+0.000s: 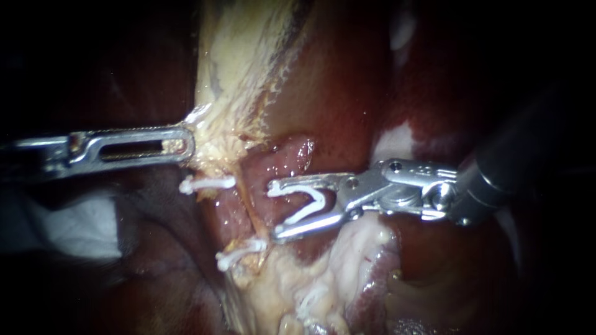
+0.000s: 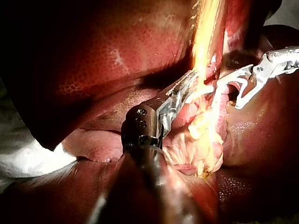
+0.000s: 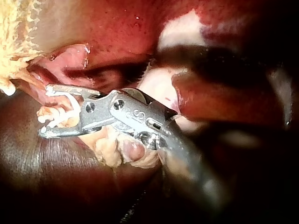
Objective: Clipping first clip right tube
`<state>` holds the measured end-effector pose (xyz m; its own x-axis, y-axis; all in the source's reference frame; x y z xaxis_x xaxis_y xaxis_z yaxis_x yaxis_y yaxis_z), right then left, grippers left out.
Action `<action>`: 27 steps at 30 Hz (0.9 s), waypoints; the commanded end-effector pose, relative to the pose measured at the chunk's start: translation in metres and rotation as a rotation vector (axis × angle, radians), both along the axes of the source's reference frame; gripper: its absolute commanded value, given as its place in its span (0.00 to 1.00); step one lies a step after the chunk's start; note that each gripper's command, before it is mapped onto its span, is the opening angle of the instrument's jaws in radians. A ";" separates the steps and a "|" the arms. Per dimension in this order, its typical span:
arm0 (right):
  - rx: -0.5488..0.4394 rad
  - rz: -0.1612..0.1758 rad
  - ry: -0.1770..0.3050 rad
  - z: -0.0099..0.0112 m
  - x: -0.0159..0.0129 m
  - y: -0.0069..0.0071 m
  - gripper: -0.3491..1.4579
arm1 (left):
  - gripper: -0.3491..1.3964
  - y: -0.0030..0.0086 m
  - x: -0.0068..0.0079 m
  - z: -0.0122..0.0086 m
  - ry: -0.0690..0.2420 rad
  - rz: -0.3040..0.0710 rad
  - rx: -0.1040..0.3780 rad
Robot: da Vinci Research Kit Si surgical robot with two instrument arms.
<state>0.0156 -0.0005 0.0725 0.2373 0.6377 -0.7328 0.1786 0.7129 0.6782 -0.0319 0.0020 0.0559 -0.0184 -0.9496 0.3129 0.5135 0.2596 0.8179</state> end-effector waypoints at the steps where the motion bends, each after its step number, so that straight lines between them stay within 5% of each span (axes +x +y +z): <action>1: -0.003 0.002 -0.003 0.0004 0.0001 -0.0001 0.49 | 0.00 -0.0001 -0.0001 -0.0001 0.001 -0.001 0.000; 13: -0.009 -0.014 -0.005 0.0046 0.0025 -0.0024 0.50 | 0.00 -0.0004 -0.0003 -0.0008 0.002 -0.003 0.001; 27: 0.067 -0.034 0.065 0.0036 0.0040 -0.0037 0.51 | 0.00 -0.0004 -0.0003 -0.0009 0.002 -0.003 0.001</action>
